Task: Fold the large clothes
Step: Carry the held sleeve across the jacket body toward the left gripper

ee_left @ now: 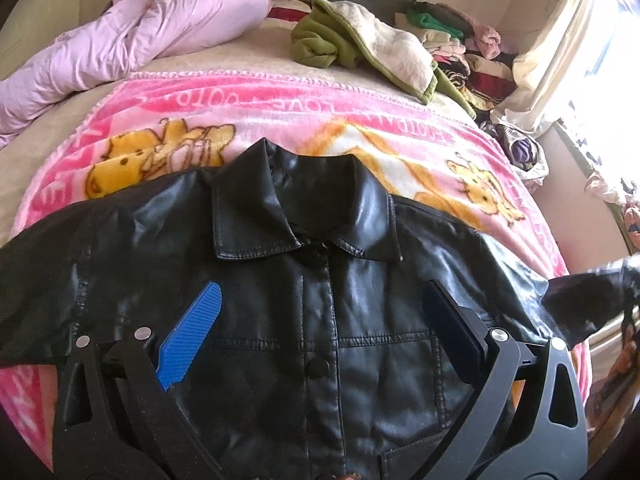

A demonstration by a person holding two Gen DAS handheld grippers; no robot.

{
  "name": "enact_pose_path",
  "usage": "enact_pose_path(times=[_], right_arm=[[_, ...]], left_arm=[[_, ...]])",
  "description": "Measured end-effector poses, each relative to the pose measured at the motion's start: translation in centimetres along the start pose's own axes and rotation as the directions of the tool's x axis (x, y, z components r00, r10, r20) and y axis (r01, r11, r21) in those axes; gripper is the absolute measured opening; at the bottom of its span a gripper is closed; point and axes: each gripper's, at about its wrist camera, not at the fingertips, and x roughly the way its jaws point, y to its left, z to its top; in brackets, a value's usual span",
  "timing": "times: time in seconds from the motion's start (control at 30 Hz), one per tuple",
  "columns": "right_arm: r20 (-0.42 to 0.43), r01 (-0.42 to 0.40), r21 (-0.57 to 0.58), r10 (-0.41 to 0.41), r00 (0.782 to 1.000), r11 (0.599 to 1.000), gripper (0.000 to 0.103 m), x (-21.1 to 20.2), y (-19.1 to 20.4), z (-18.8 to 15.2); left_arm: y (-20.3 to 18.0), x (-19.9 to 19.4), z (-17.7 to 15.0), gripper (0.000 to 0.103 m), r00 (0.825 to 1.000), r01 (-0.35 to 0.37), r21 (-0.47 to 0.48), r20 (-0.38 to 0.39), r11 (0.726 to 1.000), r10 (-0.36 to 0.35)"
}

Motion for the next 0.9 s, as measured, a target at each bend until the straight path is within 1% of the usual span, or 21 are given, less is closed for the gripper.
enact_pose_path(times=[0.07,0.17,0.27,0.3,0.33,0.37,0.4,0.47,0.5,0.63,0.7,0.77,0.83,0.87,0.9], right_arm=[[-0.019,-0.049,-0.096,0.048,0.999,0.994,0.009,0.2,3.9,-0.2],[-0.063,-0.152,-0.252,0.141,0.988,0.956,0.008,0.3,10.5,-2.0],[-0.128,-0.250,-0.369,0.218,0.968,0.895,0.008,0.7,16.0,-4.3],[-0.156,-0.283,-0.418,0.238,0.959,0.863,0.008,0.6,18.3,-5.7],[-0.171,-0.300,-0.440,0.249,0.953,0.846,0.008,0.6,19.4,-6.6],[-0.196,-0.331,-0.471,0.269,0.943,0.817,0.008,0.4,21.1,-8.0],[-0.212,-0.353,-0.486,0.284,0.935,0.799,0.008,0.4,22.2,-9.0],[-0.256,-0.412,-0.510,0.324,0.911,0.755,0.008,0.0,24.6,-11.1],[-0.273,-0.433,-0.512,0.337,0.901,0.742,0.008,0.2,25.7,-11.8],[-0.354,-0.527,-0.516,0.392,0.849,0.675,0.008,-0.7,28.5,-16.1],[-0.397,-0.560,-0.518,0.399,0.827,0.647,0.008,-0.8,29.6,-18.1],[-0.445,-0.594,-0.516,0.400,0.801,0.617,0.008,-1.0,30.4,-20.4],[-0.485,-0.620,-0.514,0.396,0.780,0.592,0.008,-1.1,31.2,-22.5],[-0.511,-0.641,-0.513,0.396,0.763,0.571,0.008,-1.3,31.5,-23.8],[-0.529,-0.655,-0.514,0.396,0.751,0.554,0.008,-1.5,31.8,-25.0]], left_arm=[[0.4,-0.6,0.1,0.094,1.000,0.015,-0.014,0.005,1.000,-0.015],[1.2,-1.7,0.3,0.094,1.000,0.026,-0.029,0.017,0.999,-0.026],[2.4,-2.6,0.4,0.094,0.999,0.034,-0.064,0.025,0.997,-0.033],[3.3,-3.0,0.5,0.094,0.999,0.043,-0.089,0.023,0.995,-0.041],[3.9,-3.2,0.5,0.094,0.999,0.048,-0.106,0.021,0.993,-0.046],[4.6,-3.5,0.4,0.094,0.998,0.054,-0.126,0.021,0.990,-0.052],[5.5,-4.0,0.3,0.094,0.998,0.062,-0.149,0.028,0.987,-0.059],[7.1,-4.8,0.2,0.094,0.997,0.075,-0.174,0.048,0.982,-0.067],[7.6,-5.2,0.1,0.094,0.996,0.078,-0.180,0.056,0.981,-0.069],[10.5,-7.1,0.0,0.094,0.992,0.099,-0.231,0.105,0.968,-0.076],[12.3,-8.0,-0.2,0.094,0.986,0.126,-0.274,0.137,0.953,-0.092],[13.9,-8.6,-0.4,0.094,0.977,0.176,-0.314,0.168,0.933,-0.128],[15.0,-8.8,-0.5,0.094,0.969,0.216,-0.334,0.192,0.917,-0.159],[15.6,-8.9,-0.5,0.094,0.959,0.255,-0.345,0.210,0.903,-0.190],[16.0,-9.0,-0.6,0.094,0.949,0.290,-0.355,0.224,0.889,-0.221]])
